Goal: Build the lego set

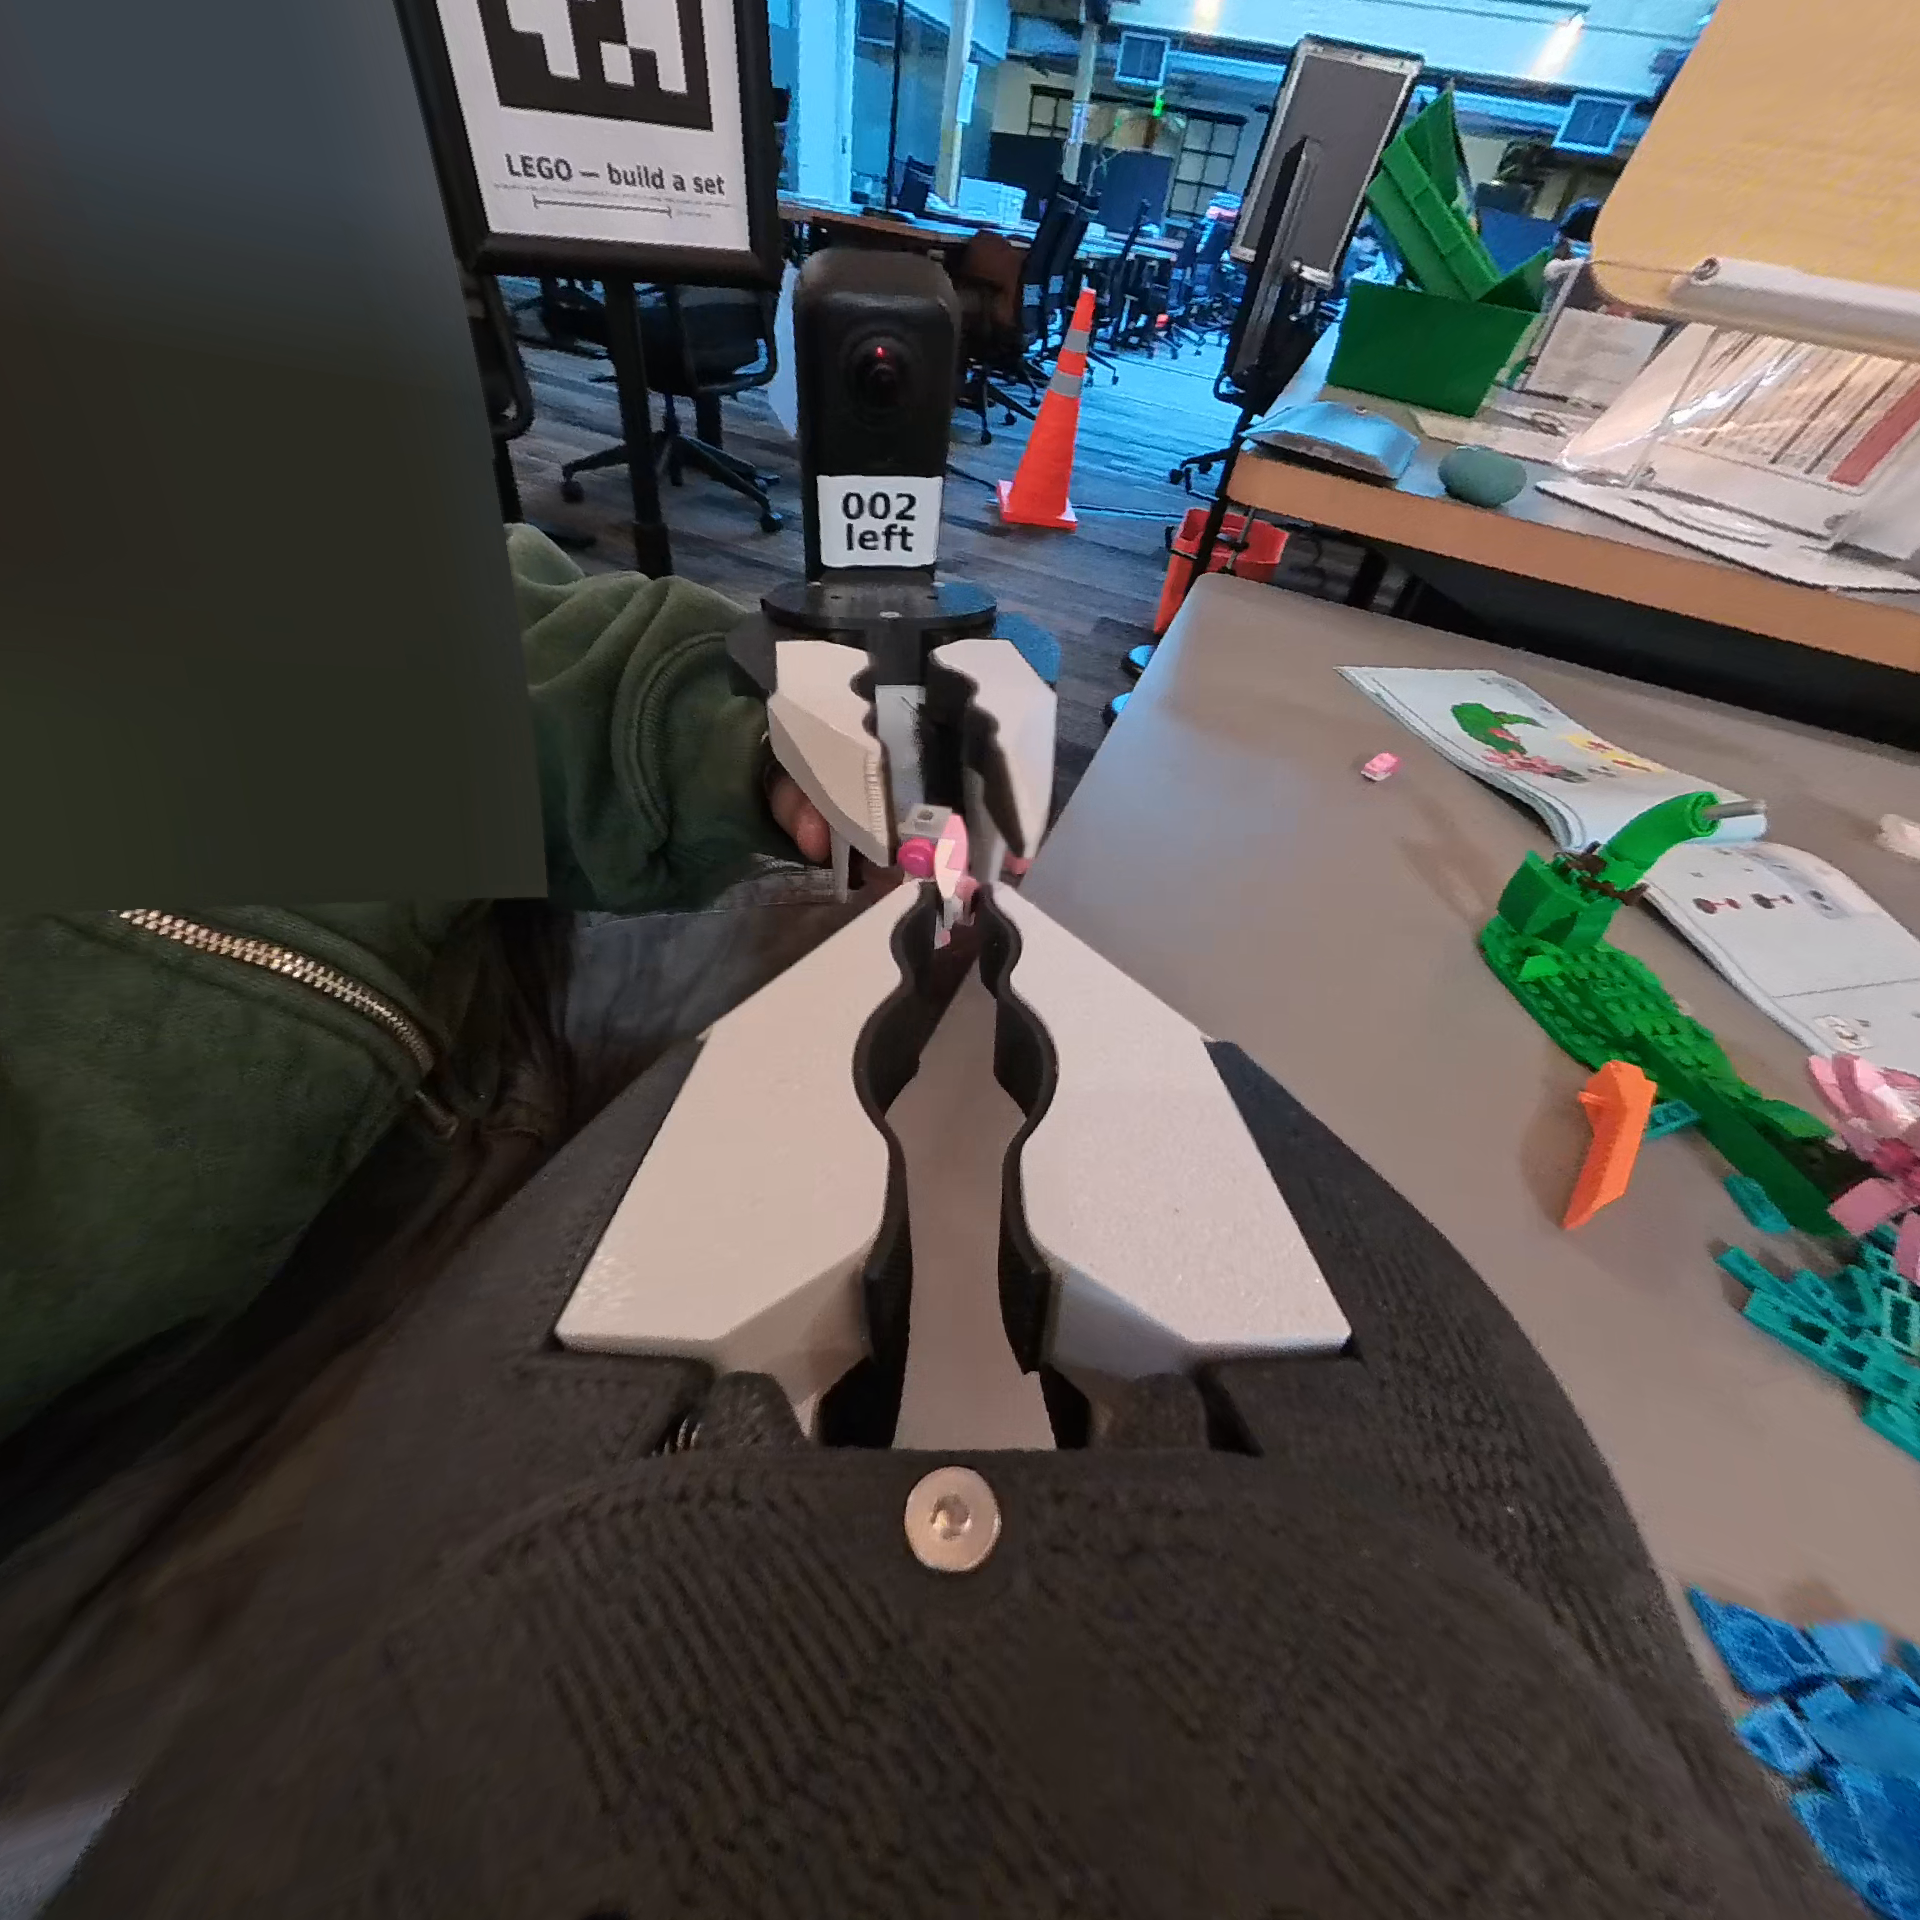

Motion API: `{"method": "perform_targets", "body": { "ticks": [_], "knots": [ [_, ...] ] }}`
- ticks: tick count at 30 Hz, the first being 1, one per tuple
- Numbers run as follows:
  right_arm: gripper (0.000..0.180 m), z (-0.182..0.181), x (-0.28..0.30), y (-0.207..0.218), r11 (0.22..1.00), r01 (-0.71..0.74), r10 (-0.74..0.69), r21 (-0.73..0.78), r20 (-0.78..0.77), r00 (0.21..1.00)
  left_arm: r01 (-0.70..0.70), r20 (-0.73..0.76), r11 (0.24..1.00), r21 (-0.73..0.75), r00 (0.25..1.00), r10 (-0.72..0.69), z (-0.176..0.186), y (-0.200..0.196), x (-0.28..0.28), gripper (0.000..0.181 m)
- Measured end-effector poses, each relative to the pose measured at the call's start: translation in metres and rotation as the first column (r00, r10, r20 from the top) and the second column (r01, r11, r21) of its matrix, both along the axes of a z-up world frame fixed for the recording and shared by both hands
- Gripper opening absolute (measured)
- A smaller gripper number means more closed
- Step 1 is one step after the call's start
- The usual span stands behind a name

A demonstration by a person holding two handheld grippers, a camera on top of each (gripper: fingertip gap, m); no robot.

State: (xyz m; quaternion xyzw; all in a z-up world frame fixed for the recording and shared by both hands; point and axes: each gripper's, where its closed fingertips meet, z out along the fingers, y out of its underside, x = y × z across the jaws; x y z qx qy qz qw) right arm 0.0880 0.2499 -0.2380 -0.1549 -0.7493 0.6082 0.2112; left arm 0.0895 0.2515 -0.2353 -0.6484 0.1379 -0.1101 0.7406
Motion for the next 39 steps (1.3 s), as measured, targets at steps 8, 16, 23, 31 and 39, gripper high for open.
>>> {"method": "perform_targets", "body": {
  "ticks": [8, 16, 23, 31, 39],
  "knots": [
    [0.006, -0.003, 0.004, -0.003, 0.999, -0.035, 0.036, -0.023, 0.055, 0.998, 0.132, 0.000, 0.990, 0.038, 0.991, -0.133, 0.006, -0.011, 0.018, 0.028],
    [0.006, -0.005, 0.008, -0.006, 0.997, -0.066, 0.069, -0.032, 0.087, 0.994, 0.104, 0.006, 0.995, 0.002, 0.995, -0.104, 0.000, -0.007, 0.014, 0.026],
    [0.006, -0.004, 0.009, -0.006, 0.996, -0.076, 0.079, -0.038, 0.093, 0.993, 0.112, -0.003, 0.993, -0.022, 0.994, -0.112, -0.006, -0.005, 0.016, 0.023],
    [0.006, -0.005, 0.009, -0.007, 0.996, -0.075, 0.078, -0.037, 0.092, 0.993, 0.119, 0.012, 0.992, -0.038, 0.993, -0.118, -0.008, -0.004, 0.016, 0.016],
    [0.006, -0.010, 0.003, -0.004, 1.000, -0.029, 0.028, 0.008, 0.075, 0.997, 0.078, -0.018, 0.997, -0.027, 0.997, -0.079, -0.009, -0.003, 0.011, 0.012]
  ]
}}
